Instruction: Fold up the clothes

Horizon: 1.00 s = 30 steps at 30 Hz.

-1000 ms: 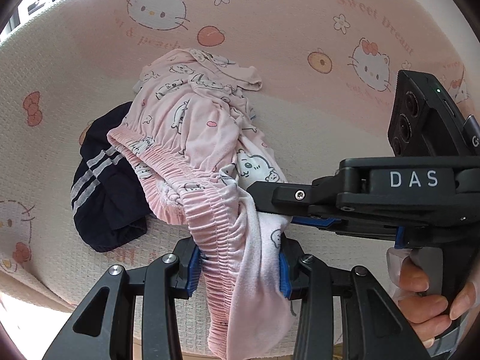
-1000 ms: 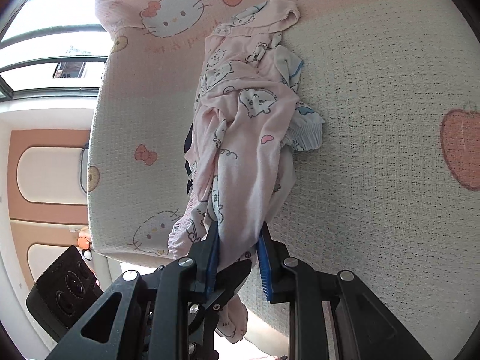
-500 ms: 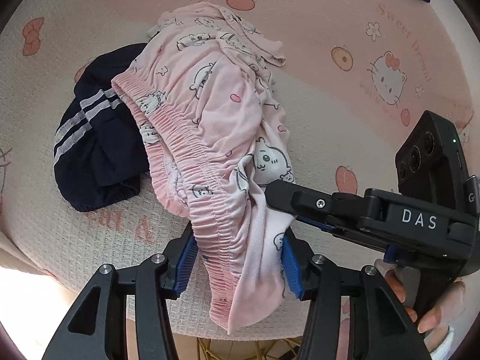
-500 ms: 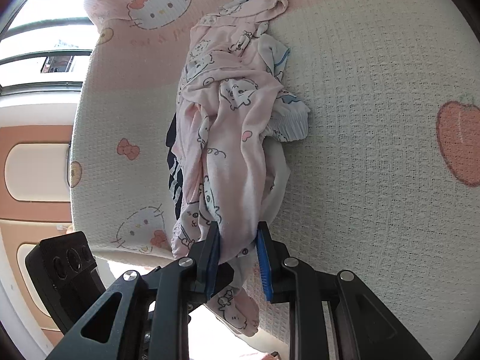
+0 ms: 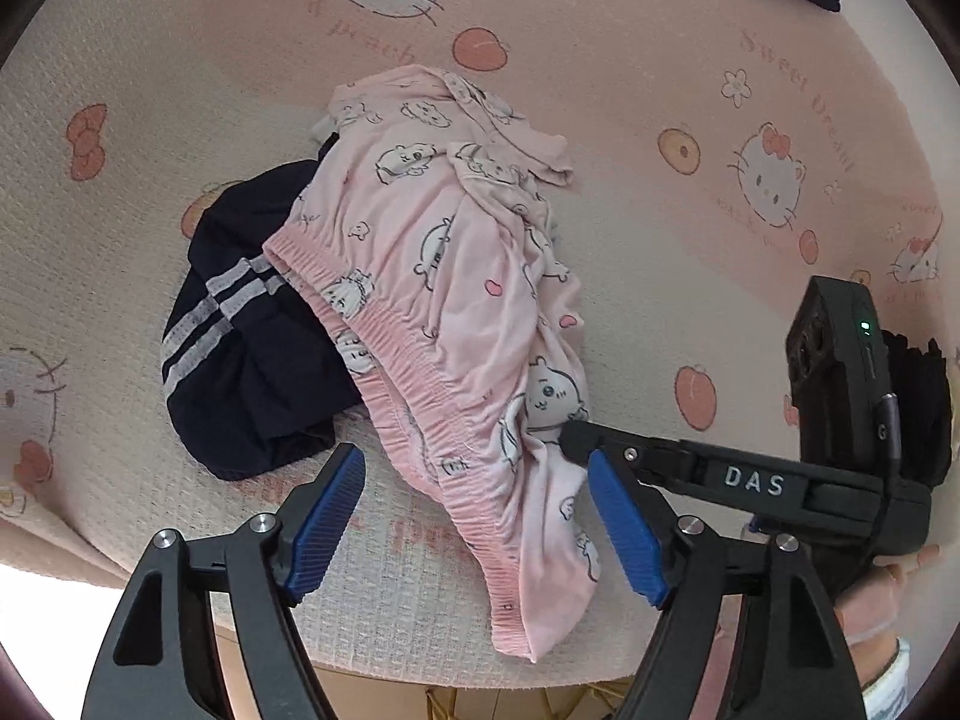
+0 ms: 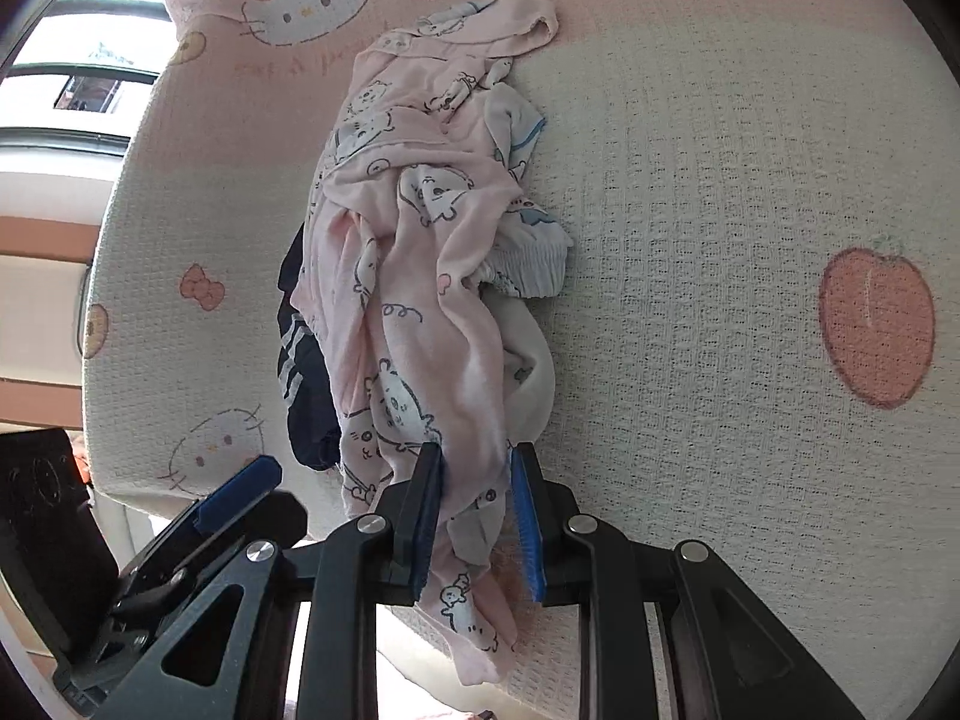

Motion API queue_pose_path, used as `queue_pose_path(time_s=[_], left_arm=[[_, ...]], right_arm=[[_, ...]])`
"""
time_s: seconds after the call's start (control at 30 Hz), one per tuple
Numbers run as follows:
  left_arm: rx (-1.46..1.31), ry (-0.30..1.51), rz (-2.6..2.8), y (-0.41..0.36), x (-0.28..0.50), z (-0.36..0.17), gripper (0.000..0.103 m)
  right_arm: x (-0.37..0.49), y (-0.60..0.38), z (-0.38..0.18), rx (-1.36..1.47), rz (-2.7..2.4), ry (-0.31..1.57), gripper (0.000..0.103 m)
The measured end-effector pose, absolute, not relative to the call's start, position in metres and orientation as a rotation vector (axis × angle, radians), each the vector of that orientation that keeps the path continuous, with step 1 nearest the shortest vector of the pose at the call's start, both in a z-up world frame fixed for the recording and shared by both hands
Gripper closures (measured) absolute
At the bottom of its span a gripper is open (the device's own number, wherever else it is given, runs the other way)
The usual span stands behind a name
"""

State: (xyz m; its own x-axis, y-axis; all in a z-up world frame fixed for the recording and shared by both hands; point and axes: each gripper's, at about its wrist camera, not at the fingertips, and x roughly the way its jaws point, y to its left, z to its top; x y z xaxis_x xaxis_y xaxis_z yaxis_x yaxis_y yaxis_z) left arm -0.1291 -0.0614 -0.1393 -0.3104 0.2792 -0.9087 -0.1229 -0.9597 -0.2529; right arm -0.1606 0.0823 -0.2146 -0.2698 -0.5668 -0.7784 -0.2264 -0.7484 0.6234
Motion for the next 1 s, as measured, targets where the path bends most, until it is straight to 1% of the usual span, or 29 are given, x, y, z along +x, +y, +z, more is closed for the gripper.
queue_pose_path(time_s=[0.03,0.1,0.17,0.2,0.27,0.3,0.4,0.5,0.6,0.73,0.87,1.0], left_arm=[[-1.676,-0.193,2.362,-0.063,-0.131,-0.141,0.027],[-1.696,-0.195,2.361,-0.062,-0.135,-0.148,0.027],[-1.729,-0.224,2.339,-0.065,-0.141,-0.156,0.027],[-1.749,-0.248,2.326,-0.065,-0.146,-0.160,0.027],[-1.773,-0.333,2.285,-0.070,-0.151,-0.166,0.027],[-1.792,-0.380,2.255,-0.072,-0.153,-0.169,0.027],[-1.814,-0.415,2.196,-0.073,-0.154,-0.173,0.027],[-1.789,-0.294,2.259,-0.068,-0.152,-0.168,0.027],[-1.772,-0.236,2.258,-0.064,-0.149,-0.165,0.027],[-1.788,-0.251,2.256,-0.068,-0.155,-0.170,0.027],[-1.800,-0.310,2.276,-0.079,-0.161,-0.172,0.027],[-1.770,-0.382,2.283,-0.089,-0.165,-0.169,0.027]], right_arm=[[-0.164,0.079,-0.212,1.745,-2.132,-0.954,0.077],[-0.166,0.072,-0.209,1.761,-2.178,-0.895,0.056],[-0.167,0.071,-0.207,1.771,-2.218,-0.860,0.051],[-0.167,0.073,-0.207,1.778,-2.218,-0.872,0.047],[-0.163,0.084,-0.209,1.787,-2.207,-0.931,0.043],[-0.161,0.089,-0.210,1.786,-2.205,-0.958,0.042],[-0.159,0.099,-0.209,1.765,-2.222,-1.013,0.040],[-0.155,0.110,-0.207,1.709,-2.222,-1.111,0.037],[-0.151,0.125,-0.207,1.641,-2.187,-1.242,0.037],[-0.154,0.120,-0.212,1.570,-2.129,-1.370,0.036],[-0.154,0.128,-0.217,1.547,-2.078,-1.425,0.036],[-0.163,0.114,-0.216,1.567,-2.055,-1.386,0.036]])
